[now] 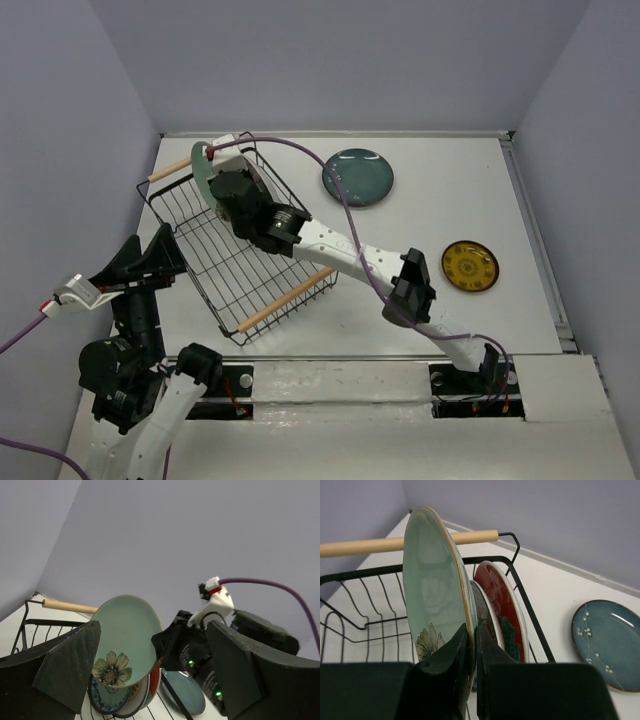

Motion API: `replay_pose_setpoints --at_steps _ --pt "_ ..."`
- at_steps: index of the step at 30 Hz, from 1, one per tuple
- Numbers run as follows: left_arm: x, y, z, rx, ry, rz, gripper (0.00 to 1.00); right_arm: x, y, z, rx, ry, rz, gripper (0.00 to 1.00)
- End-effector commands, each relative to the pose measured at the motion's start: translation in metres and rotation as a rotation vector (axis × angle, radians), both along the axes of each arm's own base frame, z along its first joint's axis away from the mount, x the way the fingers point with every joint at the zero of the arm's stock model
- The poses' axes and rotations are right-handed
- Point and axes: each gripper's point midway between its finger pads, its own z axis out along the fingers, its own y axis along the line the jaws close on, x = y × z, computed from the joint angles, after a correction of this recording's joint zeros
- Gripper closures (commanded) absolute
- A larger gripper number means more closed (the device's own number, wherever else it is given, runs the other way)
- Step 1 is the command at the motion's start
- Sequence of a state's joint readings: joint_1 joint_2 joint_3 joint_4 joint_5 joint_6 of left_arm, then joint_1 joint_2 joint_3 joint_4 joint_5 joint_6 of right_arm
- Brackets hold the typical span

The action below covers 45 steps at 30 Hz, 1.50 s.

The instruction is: Load the plates into the dish rack

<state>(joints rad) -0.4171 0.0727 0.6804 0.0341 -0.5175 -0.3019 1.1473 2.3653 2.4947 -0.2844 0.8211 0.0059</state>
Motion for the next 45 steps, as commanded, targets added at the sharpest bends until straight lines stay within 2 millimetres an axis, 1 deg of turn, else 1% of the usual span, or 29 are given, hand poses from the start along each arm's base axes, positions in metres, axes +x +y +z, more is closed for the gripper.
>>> replay_pose_setpoints --at_steps 1,2,3,5,8,11,12,15,16,29,37,41,45 --pt "-0.008 0.005 0.013 -0.039 -0.048 0.007 0.01 0.001 -0.019 0.085 0.157 -0.203 -0.142 0.93" --pt "-0.008 0.006 0.013 -0.038 -0.049 0.007 0.01 0.003 -0.022 0.083 0.148 -0.213 -0.173 0.93" --pt "-0.008 0.005 0.012 -0.037 -0.049 0.005 0.01 0.006 -0.018 0.077 0.148 -0.227 -0.188 0.93" --pt "-0.009 0.005 0.013 -0.038 -0.052 0.0 0.01 0.01 -0.017 0.068 0.105 -0.247 -0.214 0.93" --pt "-0.01 0.004 0.014 -0.037 -0.054 -0.004 0.01 0.012 -0.014 0.059 0.08 -0.25 -0.214 0.93" --pt "-0.009 0.004 0.014 -0.035 -0.054 -0.007 0.01 0.014 -0.01 0.045 0.054 -0.243 -0.218 0.93" --pt "-0.008 0.003 0.013 -0.033 -0.051 -0.008 0.01 0.015 -0.008 0.038 0.043 -0.24 -0.218 0.93" --pt "-0.008 0.002 0.013 -0.033 -0.051 -0.013 0.01 0.017 -0.006 0.029 0.023 -0.237 -0.226 0.93" --pt "-0.008 0.002 0.013 -0.031 -0.05 -0.012 0.01 0.018 -0.004 0.023 0.014 -0.236 -0.224 0.93" --pt "-0.007 0.0 0.014 -0.031 -0.051 -0.022 0.01 0.021 0.015 -0.013 -0.003 -0.207 -0.17 0.93" --pt "-0.008 0.0 0.013 -0.03 -0.051 -0.023 0.01 0.023 0.022 -0.043 -0.048 -0.179 -0.161 0.93" --pt "-0.009 0.001 0.014 -0.03 -0.053 -0.022 0.01 0.023 0.022 -0.051 -0.063 -0.171 -0.163 0.93" --pt "-0.009 0.001 0.014 -0.031 -0.054 -0.021 0.01 0.023 0.021 -0.052 -0.068 -0.168 -0.167 0.93"
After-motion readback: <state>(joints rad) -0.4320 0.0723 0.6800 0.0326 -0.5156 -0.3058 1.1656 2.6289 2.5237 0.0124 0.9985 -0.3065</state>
